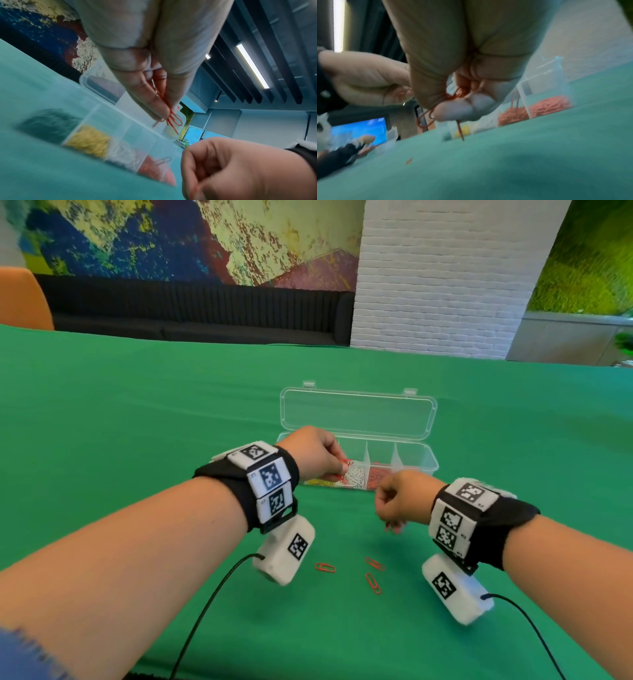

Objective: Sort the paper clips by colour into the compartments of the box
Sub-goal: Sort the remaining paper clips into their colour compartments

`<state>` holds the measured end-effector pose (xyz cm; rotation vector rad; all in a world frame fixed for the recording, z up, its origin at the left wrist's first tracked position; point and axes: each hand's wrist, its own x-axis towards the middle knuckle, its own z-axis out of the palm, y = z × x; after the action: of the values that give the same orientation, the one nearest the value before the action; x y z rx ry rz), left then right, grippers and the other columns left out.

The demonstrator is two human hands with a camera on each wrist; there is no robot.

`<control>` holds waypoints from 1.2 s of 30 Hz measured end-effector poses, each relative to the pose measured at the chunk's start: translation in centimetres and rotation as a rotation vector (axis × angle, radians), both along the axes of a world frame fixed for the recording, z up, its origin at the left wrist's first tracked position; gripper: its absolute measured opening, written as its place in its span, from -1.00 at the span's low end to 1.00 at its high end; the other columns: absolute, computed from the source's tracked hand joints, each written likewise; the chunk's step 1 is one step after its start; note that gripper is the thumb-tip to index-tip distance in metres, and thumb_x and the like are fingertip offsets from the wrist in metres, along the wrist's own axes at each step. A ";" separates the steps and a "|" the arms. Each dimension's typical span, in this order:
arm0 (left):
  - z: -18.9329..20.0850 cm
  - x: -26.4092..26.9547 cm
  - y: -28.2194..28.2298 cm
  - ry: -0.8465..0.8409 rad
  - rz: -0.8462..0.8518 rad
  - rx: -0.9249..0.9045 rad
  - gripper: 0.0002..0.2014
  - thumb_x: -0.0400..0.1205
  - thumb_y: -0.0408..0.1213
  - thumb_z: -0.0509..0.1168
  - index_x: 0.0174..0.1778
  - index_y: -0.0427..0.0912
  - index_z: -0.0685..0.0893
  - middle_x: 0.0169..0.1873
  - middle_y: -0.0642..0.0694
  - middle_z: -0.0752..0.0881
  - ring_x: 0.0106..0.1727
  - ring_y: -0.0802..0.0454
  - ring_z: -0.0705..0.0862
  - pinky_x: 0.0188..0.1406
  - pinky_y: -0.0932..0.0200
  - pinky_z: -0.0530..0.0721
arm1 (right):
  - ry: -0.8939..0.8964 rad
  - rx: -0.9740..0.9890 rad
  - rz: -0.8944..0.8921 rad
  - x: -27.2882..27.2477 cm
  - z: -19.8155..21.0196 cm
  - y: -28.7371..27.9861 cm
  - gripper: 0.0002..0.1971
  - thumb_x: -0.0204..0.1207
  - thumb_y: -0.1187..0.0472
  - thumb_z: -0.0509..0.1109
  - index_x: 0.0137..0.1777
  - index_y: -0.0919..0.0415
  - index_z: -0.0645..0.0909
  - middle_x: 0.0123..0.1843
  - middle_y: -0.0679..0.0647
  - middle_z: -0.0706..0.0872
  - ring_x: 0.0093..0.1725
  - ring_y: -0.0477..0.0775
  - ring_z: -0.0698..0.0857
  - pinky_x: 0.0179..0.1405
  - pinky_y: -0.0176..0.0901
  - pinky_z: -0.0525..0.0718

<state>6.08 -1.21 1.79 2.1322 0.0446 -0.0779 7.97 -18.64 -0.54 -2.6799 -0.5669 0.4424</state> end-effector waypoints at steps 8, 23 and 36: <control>1.7 6.5 -4.1 -0.036 0.030 0.028 -0.78 0.54 -0.49 0.40 -0.40 -0.23 0.58 -0.45 -0.11 0.65 -0.50 0.17 0.63 -0.40 0.37 0.70 | -0.171 0.448 -0.349 6.8 3.0 -1.3 -0.77 0.42 0.44 0.37 -0.39 0.17 0.51 -0.39 0.21 0.72 -0.44 0.08 0.71 -0.14 0.02 0.76; 0.4 8.5 -4.8 -0.120 -0.024 0.412 -0.77 0.62 -0.28 0.32 0.16 -0.20 0.75 0.13 -0.12 0.76 0.15 -0.02 0.69 0.09 0.22 0.56 | -0.172 0.204 -0.261 8.1 1.9 -0.2 -0.75 0.55 0.31 0.27 0.10 0.20 0.74 0.00 0.16 0.78 -0.14 0.05 0.64 -0.03 -0.15 0.65; -1.8 -1.4 7.7 0.195 -0.005 0.858 -0.78 0.53 -0.42 0.29 0.01 -0.09 0.71 -0.23 0.05 0.63 -0.18 0.07 0.59 -0.21 0.27 0.49 | -0.249 -0.096 0.266 0.4 0.2 -1.0 -0.82 0.43 0.17 0.40 -0.16 -0.12 0.47 -0.26 -0.23 0.44 -0.21 -0.12 0.52 -0.08 -0.28 0.52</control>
<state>4.65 6.49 -0.01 2.9732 0.2204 -0.3157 8.36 -19.63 -0.32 -2.7809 -1.0053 0.2085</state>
